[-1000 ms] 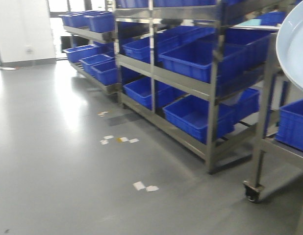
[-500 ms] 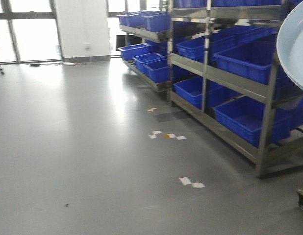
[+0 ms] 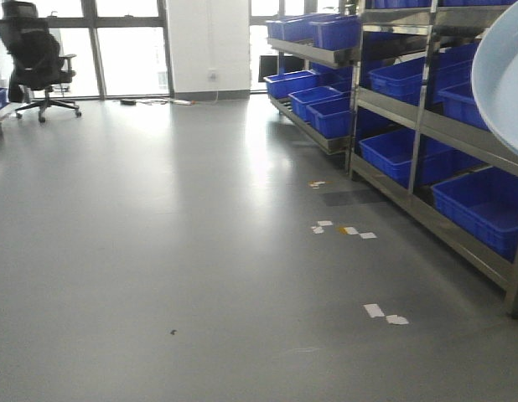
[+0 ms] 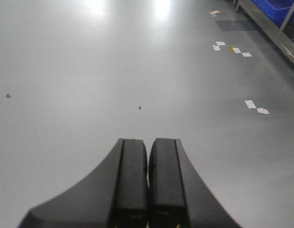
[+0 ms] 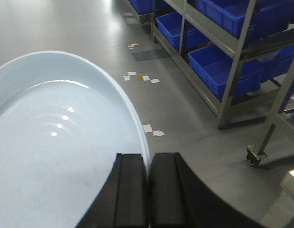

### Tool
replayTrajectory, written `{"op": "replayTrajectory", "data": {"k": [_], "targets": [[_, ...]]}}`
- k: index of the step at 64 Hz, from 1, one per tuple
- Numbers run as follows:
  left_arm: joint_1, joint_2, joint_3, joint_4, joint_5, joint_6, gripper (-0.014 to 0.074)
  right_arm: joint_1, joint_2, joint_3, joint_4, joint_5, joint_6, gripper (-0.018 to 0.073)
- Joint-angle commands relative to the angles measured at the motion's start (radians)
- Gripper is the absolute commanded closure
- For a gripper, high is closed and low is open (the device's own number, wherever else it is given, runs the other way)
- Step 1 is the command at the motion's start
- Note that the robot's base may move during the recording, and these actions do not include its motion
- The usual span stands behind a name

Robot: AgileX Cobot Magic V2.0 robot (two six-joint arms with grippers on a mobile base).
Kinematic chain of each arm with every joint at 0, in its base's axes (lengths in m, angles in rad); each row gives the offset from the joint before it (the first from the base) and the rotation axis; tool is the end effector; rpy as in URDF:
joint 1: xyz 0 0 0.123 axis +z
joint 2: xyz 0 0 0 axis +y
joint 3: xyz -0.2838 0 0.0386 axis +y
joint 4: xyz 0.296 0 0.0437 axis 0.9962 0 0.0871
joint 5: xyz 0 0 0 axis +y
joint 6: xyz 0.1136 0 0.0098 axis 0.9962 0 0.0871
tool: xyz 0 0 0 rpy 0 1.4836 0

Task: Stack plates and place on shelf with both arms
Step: 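Drive the base to the shelf of blue bins holding the plates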

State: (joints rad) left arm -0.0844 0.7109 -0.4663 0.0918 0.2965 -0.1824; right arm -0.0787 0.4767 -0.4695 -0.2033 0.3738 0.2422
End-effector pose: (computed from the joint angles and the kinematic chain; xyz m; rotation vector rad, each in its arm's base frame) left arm 0.2099 -0.0147 0.2582 -0.0273 2.0242 -0.0862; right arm 0.1697 -0.0218 0.2968 0.1730 1.8496 -0.0867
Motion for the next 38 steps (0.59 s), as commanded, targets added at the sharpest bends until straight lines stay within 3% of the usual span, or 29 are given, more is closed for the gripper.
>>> {"op": "replayTrajectory", "data": {"k": [1,38], "targets": [[0.000,-0.002,-0.030,0.001,-0.080,-0.007,0.0510,-0.003,-0.001,-0.031,-0.011,-0.101,-0.002,0.0535],[0.000,-0.002,-0.030,0.001,-0.082,-0.007,0.0510,-0.003,-0.001,-0.031,-0.011,-0.101,-0.002,0.0535]]}}
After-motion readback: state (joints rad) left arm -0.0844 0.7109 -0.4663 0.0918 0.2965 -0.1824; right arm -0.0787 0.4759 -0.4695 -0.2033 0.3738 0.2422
